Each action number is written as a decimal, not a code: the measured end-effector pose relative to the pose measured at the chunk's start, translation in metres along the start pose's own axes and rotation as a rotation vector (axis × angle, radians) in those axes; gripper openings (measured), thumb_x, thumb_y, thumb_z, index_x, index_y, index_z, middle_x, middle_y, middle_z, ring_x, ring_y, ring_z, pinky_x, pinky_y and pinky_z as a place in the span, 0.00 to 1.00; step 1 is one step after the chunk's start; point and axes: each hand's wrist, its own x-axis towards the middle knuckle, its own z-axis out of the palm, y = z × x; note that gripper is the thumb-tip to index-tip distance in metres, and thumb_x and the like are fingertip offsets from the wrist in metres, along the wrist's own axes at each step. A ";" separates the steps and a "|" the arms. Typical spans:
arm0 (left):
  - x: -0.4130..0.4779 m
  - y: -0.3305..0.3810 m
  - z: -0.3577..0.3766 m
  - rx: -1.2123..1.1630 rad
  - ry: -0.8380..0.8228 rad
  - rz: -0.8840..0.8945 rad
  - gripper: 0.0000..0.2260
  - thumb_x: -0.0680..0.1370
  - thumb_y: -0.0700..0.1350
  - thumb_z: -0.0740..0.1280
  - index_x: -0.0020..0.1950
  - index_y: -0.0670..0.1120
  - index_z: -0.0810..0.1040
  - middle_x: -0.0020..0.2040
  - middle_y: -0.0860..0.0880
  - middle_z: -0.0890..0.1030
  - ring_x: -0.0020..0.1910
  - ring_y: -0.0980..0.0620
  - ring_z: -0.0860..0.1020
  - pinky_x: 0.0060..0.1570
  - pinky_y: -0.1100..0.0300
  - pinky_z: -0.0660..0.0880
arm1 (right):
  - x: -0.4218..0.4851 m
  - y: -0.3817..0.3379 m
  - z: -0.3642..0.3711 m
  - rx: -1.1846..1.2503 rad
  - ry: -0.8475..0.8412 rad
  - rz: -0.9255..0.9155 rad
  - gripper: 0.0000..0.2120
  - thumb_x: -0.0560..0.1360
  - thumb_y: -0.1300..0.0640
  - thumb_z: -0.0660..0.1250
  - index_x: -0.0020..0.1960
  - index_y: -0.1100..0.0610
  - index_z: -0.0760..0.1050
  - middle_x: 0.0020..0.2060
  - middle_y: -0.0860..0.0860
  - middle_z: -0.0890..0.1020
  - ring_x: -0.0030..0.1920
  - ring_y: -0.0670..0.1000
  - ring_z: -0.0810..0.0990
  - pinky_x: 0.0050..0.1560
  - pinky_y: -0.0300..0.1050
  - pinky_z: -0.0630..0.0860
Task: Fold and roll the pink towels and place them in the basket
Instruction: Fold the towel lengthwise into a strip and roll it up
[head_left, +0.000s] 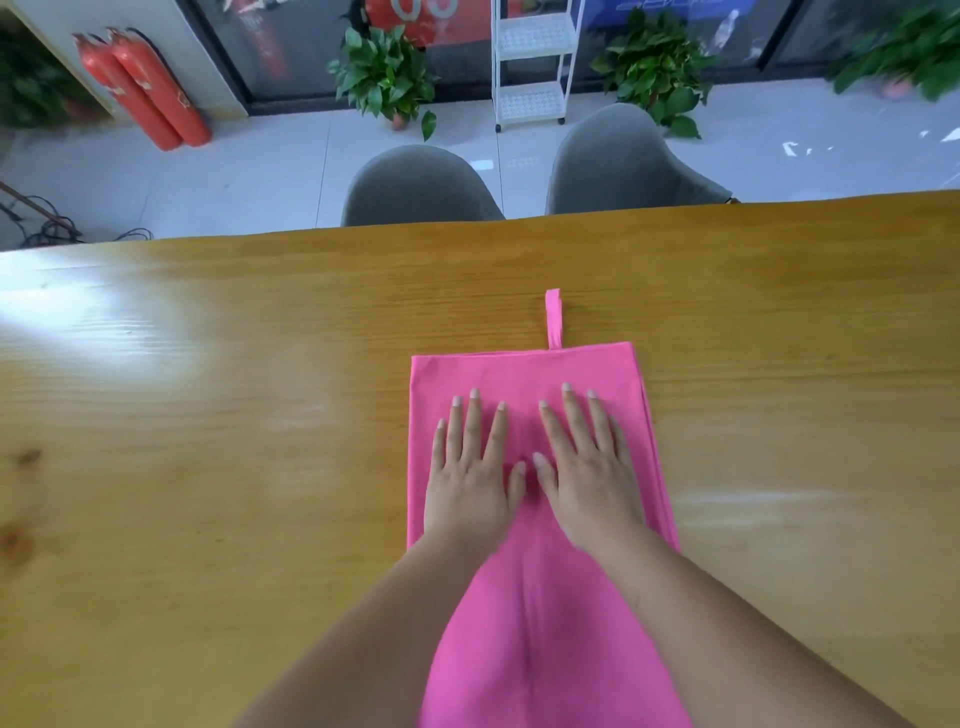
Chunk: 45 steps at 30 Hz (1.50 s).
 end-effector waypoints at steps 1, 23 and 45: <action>-0.021 -0.002 0.006 -0.006 0.013 0.030 0.32 0.87 0.60 0.53 0.87 0.51 0.48 0.87 0.45 0.42 0.85 0.44 0.38 0.83 0.41 0.49 | -0.020 -0.001 0.008 -0.004 0.003 -0.010 0.32 0.87 0.37 0.46 0.86 0.46 0.44 0.85 0.50 0.40 0.84 0.56 0.37 0.83 0.62 0.50; -0.048 -0.006 0.009 0.061 -0.044 0.148 0.32 0.86 0.57 0.53 0.87 0.48 0.48 0.87 0.45 0.43 0.85 0.45 0.39 0.83 0.42 0.50 | -0.060 -0.016 0.023 -0.019 0.035 -0.055 0.34 0.86 0.40 0.51 0.86 0.52 0.48 0.86 0.53 0.44 0.85 0.57 0.40 0.83 0.62 0.52; -0.025 -0.064 0.003 0.104 -0.017 0.101 0.36 0.85 0.69 0.48 0.87 0.49 0.49 0.87 0.46 0.44 0.86 0.45 0.41 0.83 0.42 0.50 | -0.043 0.059 0.020 -0.004 0.080 0.041 0.32 0.84 0.36 0.50 0.85 0.44 0.54 0.86 0.52 0.50 0.85 0.57 0.45 0.83 0.61 0.53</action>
